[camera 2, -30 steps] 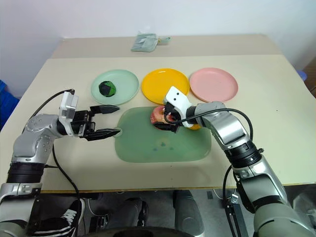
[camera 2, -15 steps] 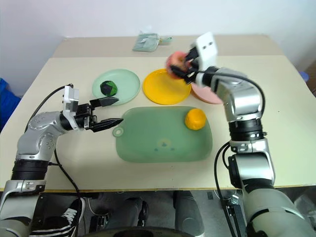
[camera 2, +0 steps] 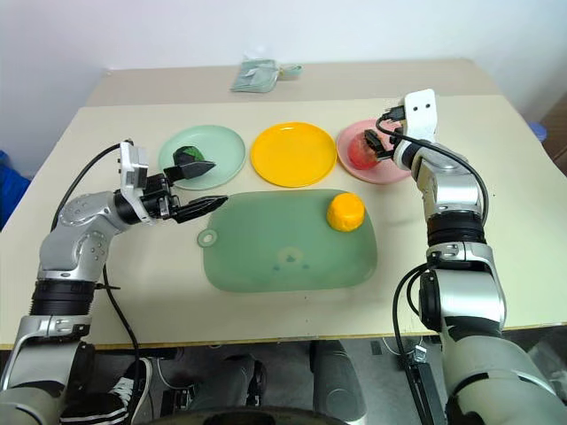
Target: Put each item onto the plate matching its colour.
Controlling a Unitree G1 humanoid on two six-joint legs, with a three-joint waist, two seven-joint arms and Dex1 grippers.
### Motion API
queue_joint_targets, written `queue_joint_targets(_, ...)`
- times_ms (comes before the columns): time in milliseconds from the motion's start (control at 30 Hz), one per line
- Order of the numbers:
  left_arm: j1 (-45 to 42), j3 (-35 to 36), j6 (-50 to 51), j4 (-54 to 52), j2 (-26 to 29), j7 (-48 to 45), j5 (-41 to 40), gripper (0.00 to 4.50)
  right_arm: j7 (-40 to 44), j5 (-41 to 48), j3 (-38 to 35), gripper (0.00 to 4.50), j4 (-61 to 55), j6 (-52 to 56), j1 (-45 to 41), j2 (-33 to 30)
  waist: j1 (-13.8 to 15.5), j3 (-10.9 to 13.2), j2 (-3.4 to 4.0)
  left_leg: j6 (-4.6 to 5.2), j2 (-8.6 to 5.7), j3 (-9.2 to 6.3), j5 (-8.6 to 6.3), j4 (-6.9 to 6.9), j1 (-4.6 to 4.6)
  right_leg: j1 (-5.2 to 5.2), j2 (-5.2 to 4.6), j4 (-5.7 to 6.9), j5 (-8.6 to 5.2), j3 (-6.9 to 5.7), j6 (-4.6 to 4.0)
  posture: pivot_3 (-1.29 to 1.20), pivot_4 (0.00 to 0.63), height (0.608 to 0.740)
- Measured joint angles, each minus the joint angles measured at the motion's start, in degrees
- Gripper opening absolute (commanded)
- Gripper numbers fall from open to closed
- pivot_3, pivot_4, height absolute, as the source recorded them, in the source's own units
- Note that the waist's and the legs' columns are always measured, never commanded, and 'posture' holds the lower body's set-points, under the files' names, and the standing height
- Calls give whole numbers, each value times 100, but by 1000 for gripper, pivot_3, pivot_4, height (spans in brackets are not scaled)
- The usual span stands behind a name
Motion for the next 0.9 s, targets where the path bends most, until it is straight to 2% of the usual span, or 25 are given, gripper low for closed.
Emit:
queue_joint_targets(67,77,33,168,-197,53,-149,-214,4500,512,407,-165,4449,-492,111,33,-36,-4,1,2,1,1,0,0,-1,-2,-1,1,5,0,0,0,0,150,740)
queue_joint_targets(200,302,39,319,-610,225,-449,-431,4500,1985,1382,-50,4449,-2279,901,518,-394,10,0,3,6,6,-9,-3,-8,-3,5,4,-5,0,-8,0,0,150,740)
queue_joint_targets(267,378,21,333,-663,291,-587,-430,4500,2798,1852,237,4449,-3341,1504,1188,-833,68,-1,0,10,4,-16,-6,0,-1,18,1,-13,0,-15,0,0,150,740)
queue_joint_targets(367,390,6,319,-644,318,-682,-411,4500,3467,1995,736,4449,-4140,1967,1945,-1400,154,0,1,48,-3,-6,-27,20,6,24,-4,-15,0,-10,0,0,150,740)
queue_joint_targets(500,388,-74,259,-622,319,-799,-352,4500,3448,1285,1348,4449,-4152,1802,2089,-1772,165,-1,0,46,-1,-4,-26,19,29,41,-1,-12,0,-10,0,0,150,740)
queue_joint_targets(633,388,-144,161,-496,317,-865,-219,4500,3206,647,1666,4449,-3568,1581,2099,-1765,164,-1,0,6,0,-3,-4,16,21,30,0,-11,0,-10,0,0,150,740)
queue_joint_targets(767,388,-144,147,-453,319,-892,-199,4500,3203,324,1856,4449,-3372,1444,2156,-1762,177,-1,0,6,-1,-4,-4,15,17,29,-3,-15,0,-9,0,0,150,740)
queue_joint_targets(900,390,-135,147,-444,352,-885,-198,4500,3485,443,1852,3294,-3509,1722,2233,-1770,182,-1,0,7,0,-6,-5,15,18,30,-1,-14,0,-10,0,0,150,740)
